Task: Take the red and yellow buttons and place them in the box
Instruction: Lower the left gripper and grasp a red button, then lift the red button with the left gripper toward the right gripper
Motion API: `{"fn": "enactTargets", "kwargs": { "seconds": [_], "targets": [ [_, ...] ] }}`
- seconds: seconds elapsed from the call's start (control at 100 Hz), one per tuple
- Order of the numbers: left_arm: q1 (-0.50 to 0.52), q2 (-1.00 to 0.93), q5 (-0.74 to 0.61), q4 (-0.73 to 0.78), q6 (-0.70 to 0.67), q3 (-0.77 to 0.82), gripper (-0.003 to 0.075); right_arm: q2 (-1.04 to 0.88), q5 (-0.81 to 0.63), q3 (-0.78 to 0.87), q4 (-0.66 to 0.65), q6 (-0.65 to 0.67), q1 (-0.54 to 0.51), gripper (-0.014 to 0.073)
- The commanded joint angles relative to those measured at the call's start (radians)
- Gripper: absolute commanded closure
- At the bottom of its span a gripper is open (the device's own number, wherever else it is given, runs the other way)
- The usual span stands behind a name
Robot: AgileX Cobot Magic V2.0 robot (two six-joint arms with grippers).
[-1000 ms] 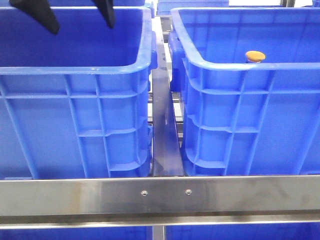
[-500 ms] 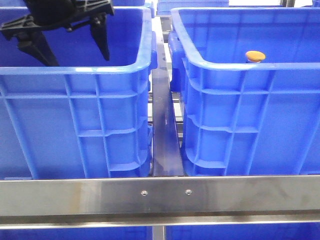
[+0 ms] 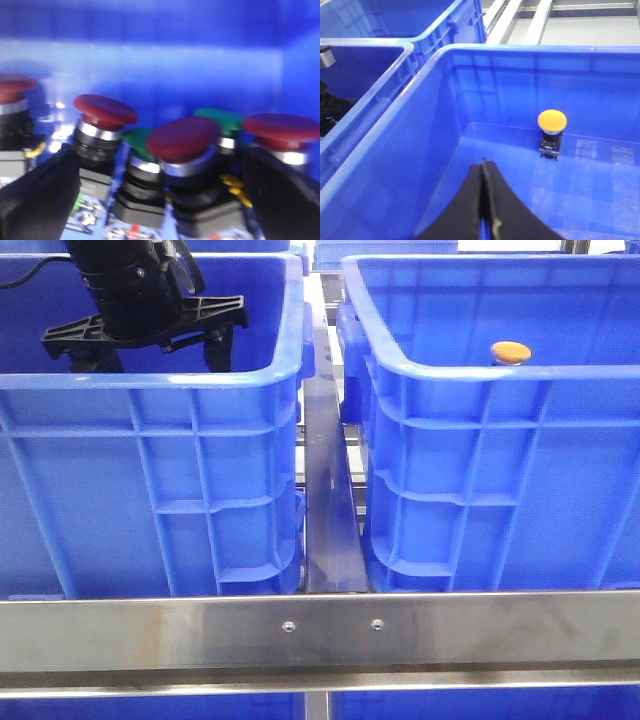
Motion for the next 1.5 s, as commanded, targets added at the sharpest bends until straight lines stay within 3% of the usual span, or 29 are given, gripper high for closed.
{"fn": "enactTargets", "kwargs": {
  "seconds": [0.0, 0.35, 0.43, 0.5, 0.69, 0.86, 1.22, 1.49],
  "targets": [
    [0.001, -0.050, -0.035, 0.019, -0.006, -0.035, 0.0103, -0.014, 0.033, -0.023, 0.034, -0.010, -0.008, 0.0663],
    [0.001, -0.023, -0.037, 0.026, -0.006, -0.035, 0.0104, -0.014, 0.033, -0.023, 0.034, -0.010, -0.008, 0.0663],
    [0.001, -0.023, -0.037, 0.026, -0.006, -0.035, 0.0141, -0.014, 0.033, -0.023, 0.034, -0.010, -0.008, 0.0663],
    [0.001, -0.023, -0.043, 0.026, -0.006, -0.035, 0.0225, -0.014, 0.033, -0.023, 0.034, -0.010, -0.008, 0.0663],
    [0.001, -0.023, -0.051, 0.026, -0.006, -0.035, 0.0561, -0.014, 0.033, -0.023, 0.034, -0.010, -0.008, 0.0663],
    [0.001, -0.037, -0.052, 0.026, -0.003, -0.035, 0.0713, -0.014, 0.033, -0.023, 0.034, -0.010, -0.008, 0.0663],
    [0.001, -0.161, -0.021, 0.020, 0.025, -0.036, 0.0724, -0.014, 0.033, -0.023, 0.034, -0.010, -0.008, 0.0663],
    [0.001, -0.258, -0.041, -0.163, 0.166, -0.036, 0.0724, -0.014, 0.035, -0.023, 0.036, -0.010, -0.008, 0.0663]
  ]
}}
